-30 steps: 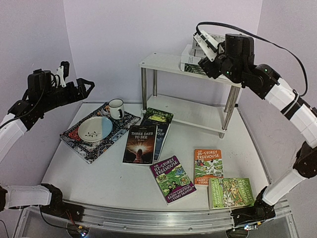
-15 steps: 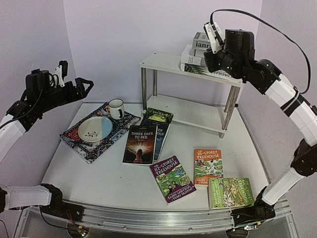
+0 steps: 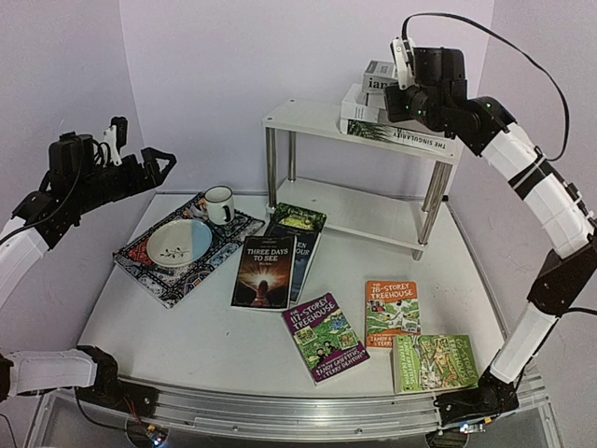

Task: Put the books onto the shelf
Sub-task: Adjust the book at the book pile on the shelf.

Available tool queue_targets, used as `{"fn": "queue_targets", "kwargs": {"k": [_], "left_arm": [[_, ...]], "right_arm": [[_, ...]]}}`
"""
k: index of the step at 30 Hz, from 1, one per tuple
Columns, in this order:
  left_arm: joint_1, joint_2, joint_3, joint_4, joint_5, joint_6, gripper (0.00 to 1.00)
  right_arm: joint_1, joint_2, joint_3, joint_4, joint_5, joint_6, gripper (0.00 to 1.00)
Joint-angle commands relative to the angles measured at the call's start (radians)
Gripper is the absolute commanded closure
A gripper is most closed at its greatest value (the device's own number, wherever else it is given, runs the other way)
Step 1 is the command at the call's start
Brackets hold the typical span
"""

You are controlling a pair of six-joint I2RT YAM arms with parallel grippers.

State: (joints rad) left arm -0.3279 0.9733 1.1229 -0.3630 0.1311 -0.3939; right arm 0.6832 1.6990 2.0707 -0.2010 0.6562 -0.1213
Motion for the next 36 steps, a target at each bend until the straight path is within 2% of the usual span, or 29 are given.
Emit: {"fn": "queue_targets", "kwargs": {"k": [1,26,36], "left_arm": [[0.003,-0.028,-0.003,0.031,0.012,-0.008,0.00],[0.004,-0.027,-0.009,0.030,-0.002,-0.010,0.00],[0.004,-0.015,-0.006,0.030,-0.001,-0.009,0.00]], "right_arm": [[-0.026,0.018,0.058,0.009,-0.019,0.075,0.85],[-0.129,0.098,0.143,0.032,-0.011,0.033,0.87],[-0.135,0.095,0.134,0.037,-0.054,0.041,0.83]]}}
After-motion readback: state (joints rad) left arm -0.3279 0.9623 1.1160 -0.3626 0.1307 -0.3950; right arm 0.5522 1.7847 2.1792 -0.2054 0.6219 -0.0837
